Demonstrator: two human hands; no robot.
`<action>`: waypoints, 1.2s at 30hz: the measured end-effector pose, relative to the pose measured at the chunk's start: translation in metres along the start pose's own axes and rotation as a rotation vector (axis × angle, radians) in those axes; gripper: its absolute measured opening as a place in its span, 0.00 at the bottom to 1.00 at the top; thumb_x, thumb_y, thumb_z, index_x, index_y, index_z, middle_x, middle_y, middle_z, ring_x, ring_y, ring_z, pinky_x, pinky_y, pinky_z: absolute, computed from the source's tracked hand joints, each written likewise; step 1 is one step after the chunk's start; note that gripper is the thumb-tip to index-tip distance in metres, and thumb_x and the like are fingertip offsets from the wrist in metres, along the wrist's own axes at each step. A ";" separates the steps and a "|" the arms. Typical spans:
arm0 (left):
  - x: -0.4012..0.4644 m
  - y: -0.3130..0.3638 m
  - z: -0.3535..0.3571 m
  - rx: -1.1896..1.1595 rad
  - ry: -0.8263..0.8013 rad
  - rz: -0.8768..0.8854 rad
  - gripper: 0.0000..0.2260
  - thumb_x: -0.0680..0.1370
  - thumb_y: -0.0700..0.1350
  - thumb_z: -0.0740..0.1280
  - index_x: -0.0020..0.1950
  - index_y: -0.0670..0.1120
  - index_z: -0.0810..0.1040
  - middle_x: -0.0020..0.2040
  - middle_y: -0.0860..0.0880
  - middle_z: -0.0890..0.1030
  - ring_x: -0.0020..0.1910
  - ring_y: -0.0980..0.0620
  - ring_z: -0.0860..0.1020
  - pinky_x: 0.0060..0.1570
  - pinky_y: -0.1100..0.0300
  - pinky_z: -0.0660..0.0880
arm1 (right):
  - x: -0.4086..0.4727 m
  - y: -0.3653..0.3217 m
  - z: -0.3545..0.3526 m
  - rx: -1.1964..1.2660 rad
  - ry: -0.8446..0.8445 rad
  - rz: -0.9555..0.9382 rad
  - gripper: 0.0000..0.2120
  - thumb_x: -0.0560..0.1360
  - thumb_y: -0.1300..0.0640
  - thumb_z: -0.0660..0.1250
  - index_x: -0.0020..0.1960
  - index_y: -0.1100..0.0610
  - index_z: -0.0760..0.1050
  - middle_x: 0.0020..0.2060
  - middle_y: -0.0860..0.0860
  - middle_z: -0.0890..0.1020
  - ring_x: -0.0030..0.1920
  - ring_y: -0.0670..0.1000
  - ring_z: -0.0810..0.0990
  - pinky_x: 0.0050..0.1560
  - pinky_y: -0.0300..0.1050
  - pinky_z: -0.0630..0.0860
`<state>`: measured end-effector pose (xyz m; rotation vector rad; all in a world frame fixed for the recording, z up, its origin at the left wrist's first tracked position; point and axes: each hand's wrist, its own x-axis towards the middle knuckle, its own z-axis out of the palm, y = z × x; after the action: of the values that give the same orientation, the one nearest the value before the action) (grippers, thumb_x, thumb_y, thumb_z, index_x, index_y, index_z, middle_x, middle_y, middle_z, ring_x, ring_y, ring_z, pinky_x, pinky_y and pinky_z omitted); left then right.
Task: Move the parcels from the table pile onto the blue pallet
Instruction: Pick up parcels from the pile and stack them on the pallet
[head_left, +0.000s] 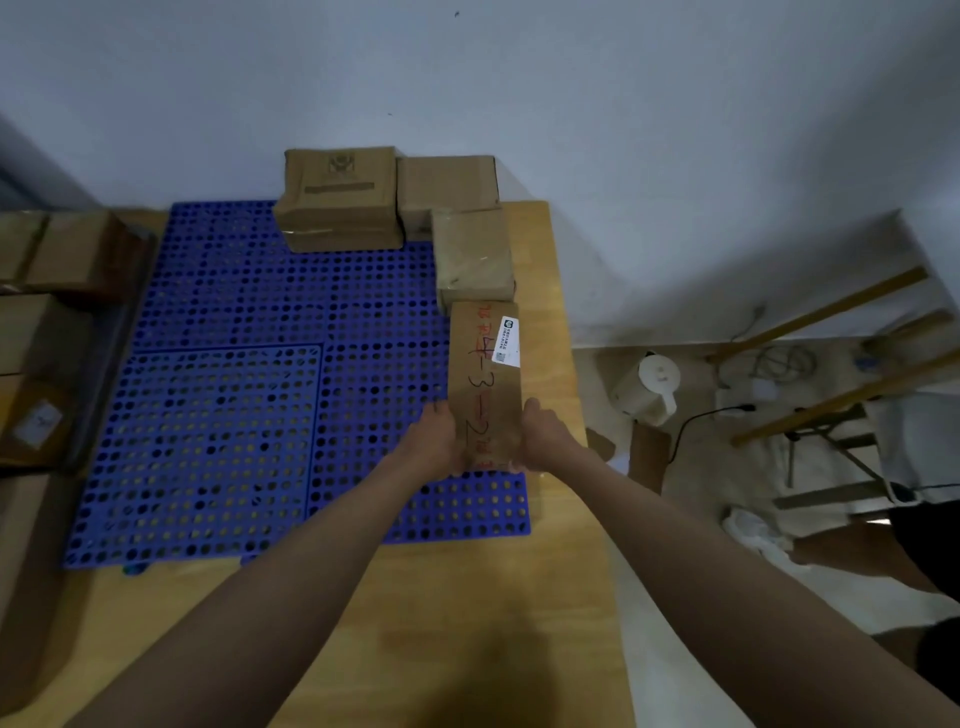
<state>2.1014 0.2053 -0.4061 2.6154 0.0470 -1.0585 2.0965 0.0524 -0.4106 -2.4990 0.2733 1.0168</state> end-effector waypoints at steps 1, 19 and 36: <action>0.000 -0.001 0.000 0.000 -0.011 0.002 0.47 0.71 0.41 0.77 0.79 0.37 0.48 0.76 0.40 0.57 0.72 0.40 0.65 0.69 0.50 0.67 | 0.000 0.000 0.000 0.002 0.003 0.006 0.38 0.67 0.62 0.79 0.68 0.62 0.60 0.62 0.61 0.72 0.62 0.62 0.75 0.54 0.49 0.76; -0.095 -0.063 -0.075 0.203 -0.061 0.007 0.30 0.76 0.48 0.72 0.74 0.43 0.64 0.71 0.44 0.70 0.67 0.42 0.72 0.65 0.48 0.71 | -0.100 -0.107 -0.041 -0.496 0.080 -0.277 0.15 0.75 0.59 0.71 0.59 0.60 0.71 0.56 0.58 0.78 0.54 0.58 0.79 0.49 0.52 0.80; -0.332 -0.374 -0.079 0.072 0.231 -0.308 0.24 0.78 0.54 0.68 0.68 0.41 0.74 0.68 0.44 0.73 0.66 0.44 0.72 0.62 0.53 0.72 | -0.246 -0.360 0.141 -0.813 -0.064 -0.701 0.15 0.78 0.56 0.68 0.62 0.59 0.71 0.56 0.56 0.78 0.44 0.53 0.75 0.40 0.46 0.72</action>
<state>1.8585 0.6137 -0.2306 2.8472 0.4869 -0.8543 1.9546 0.4423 -0.2161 -2.8296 -1.1746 0.9956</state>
